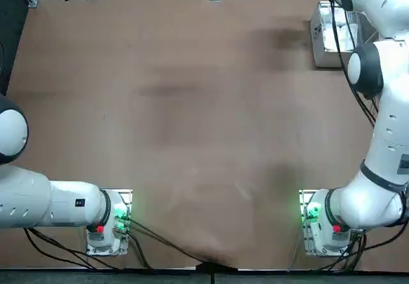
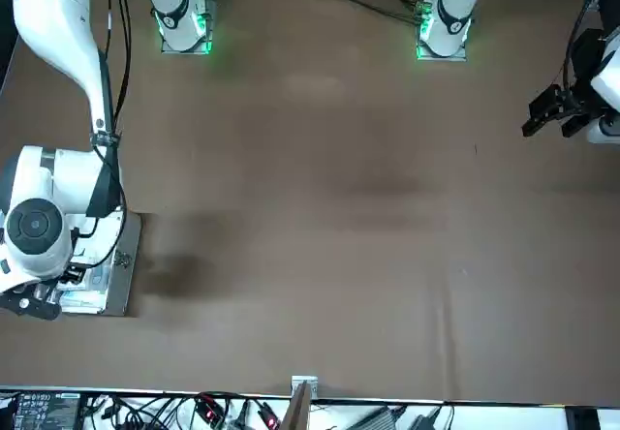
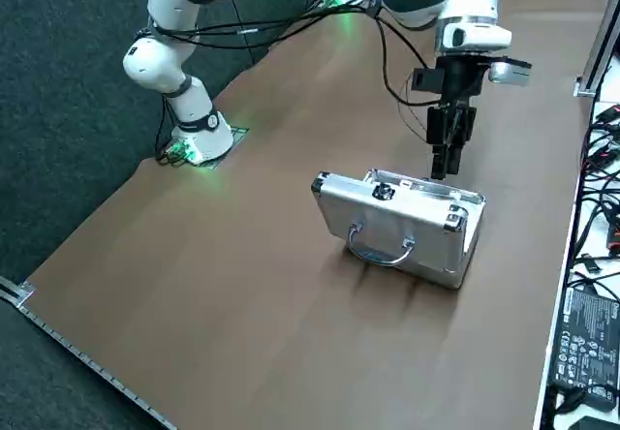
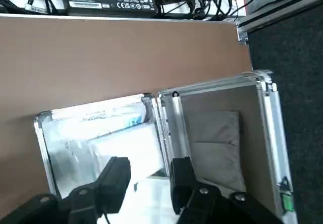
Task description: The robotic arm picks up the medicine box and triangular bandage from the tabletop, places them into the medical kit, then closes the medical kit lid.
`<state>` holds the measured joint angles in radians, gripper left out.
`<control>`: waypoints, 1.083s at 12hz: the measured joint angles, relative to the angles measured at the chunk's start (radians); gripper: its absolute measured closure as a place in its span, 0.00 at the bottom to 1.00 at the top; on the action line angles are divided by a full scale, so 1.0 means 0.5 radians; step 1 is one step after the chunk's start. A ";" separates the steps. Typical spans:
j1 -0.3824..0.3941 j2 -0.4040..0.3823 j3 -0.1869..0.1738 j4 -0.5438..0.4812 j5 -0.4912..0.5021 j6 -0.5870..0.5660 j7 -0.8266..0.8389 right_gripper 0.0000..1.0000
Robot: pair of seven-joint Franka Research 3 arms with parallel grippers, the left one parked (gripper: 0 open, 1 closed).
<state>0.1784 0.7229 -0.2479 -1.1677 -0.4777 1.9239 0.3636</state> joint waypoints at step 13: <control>-0.272 -0.313 -0.027 0.011 0.239 -0.298 -0.921 0.86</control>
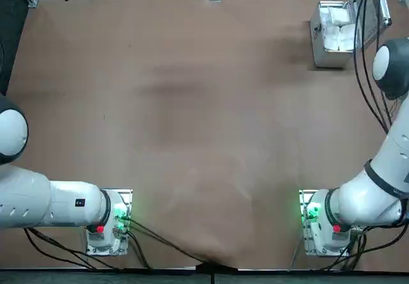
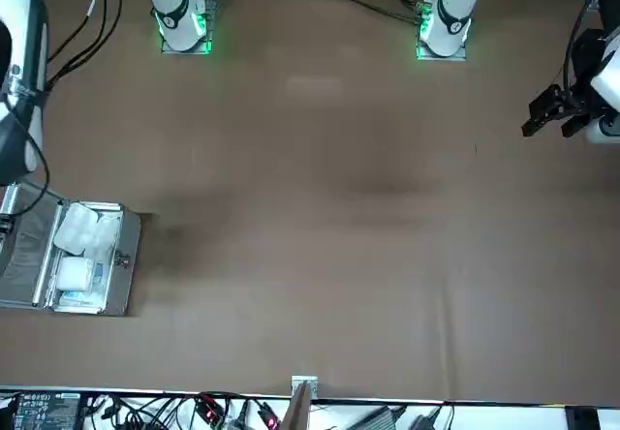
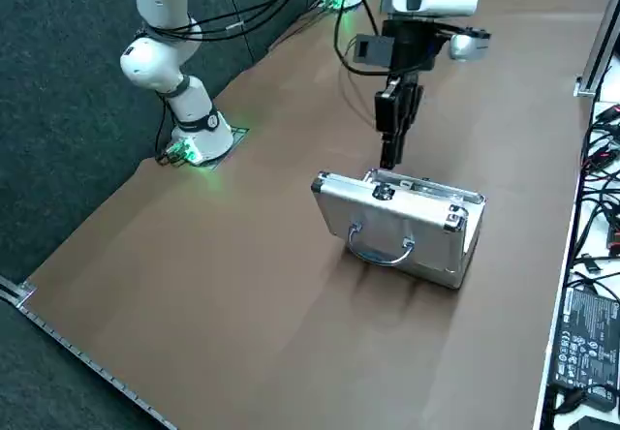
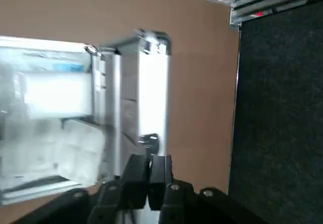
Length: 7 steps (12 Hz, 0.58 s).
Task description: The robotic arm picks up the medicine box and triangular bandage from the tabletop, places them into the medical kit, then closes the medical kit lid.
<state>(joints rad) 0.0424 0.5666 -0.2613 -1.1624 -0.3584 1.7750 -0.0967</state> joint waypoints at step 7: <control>-0.348 0.023 0.003 -0.010 0.406 0.071 -0.421 0.98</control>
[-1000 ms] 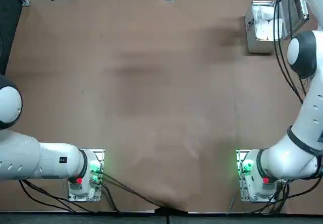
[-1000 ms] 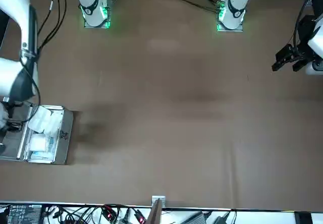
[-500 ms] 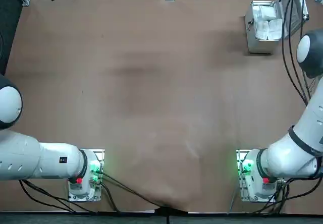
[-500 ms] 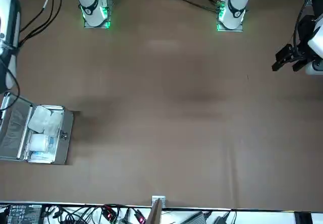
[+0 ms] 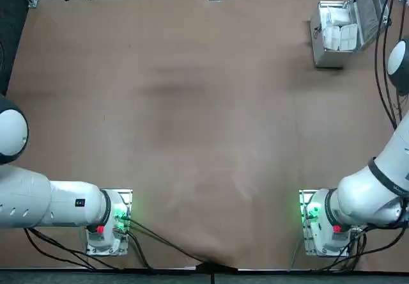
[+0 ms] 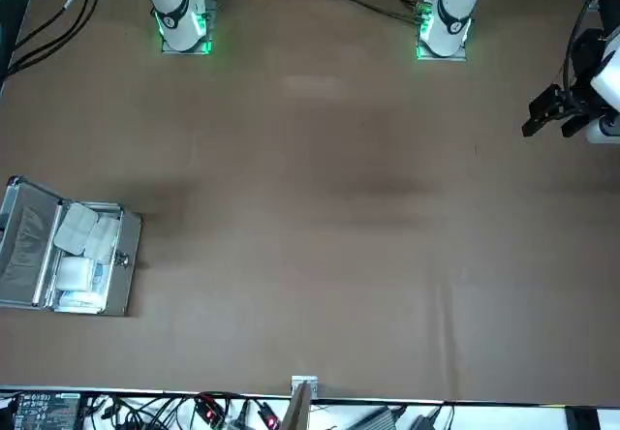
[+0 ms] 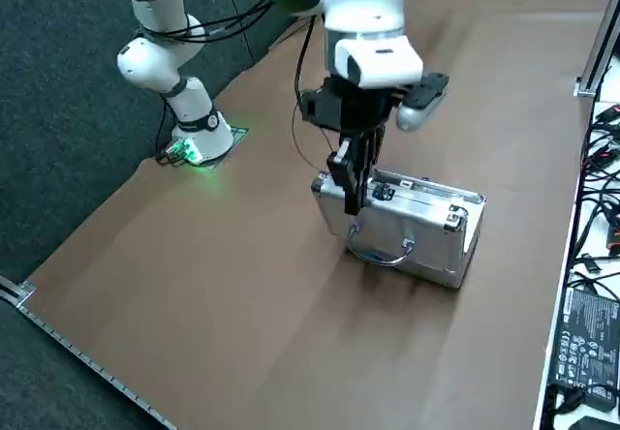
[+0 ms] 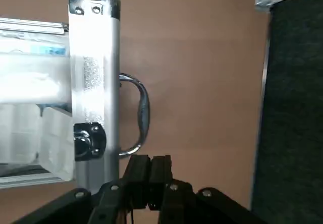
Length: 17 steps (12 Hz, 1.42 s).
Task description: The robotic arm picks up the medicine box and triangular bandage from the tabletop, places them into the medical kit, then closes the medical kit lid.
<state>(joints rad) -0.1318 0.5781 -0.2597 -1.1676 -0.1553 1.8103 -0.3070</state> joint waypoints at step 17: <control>0.246 -0.013 0.044 -0.044 0.369 -0.117 0.009 0.97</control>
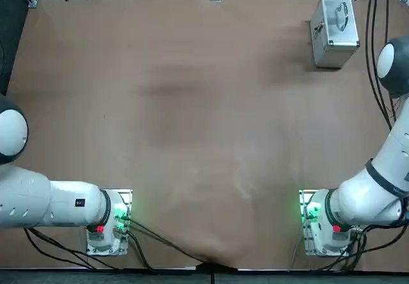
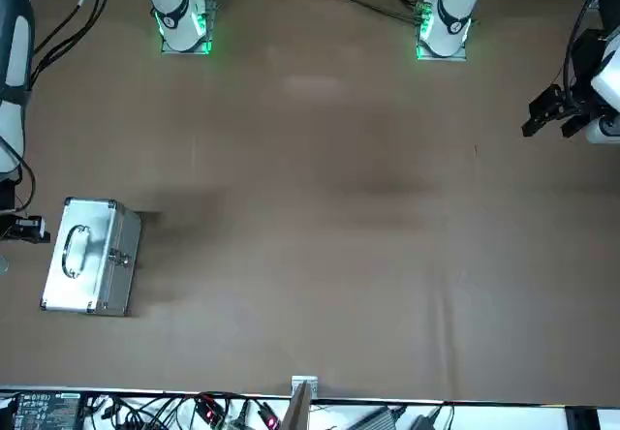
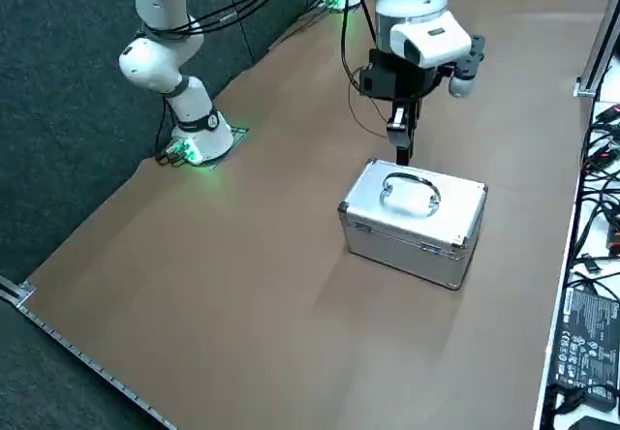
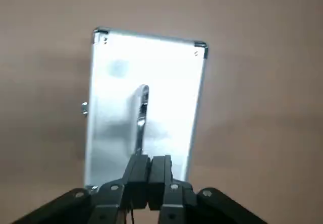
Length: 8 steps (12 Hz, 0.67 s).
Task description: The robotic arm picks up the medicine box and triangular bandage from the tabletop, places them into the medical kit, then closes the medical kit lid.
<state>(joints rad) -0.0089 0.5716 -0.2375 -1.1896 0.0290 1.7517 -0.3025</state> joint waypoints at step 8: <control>0.233 -0.206 0.002 0.002 0.110 -0.408 0.169 0.27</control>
<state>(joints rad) 0.1077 0.4688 -0.2365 -1.1884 0.0841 1.5474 -0.2182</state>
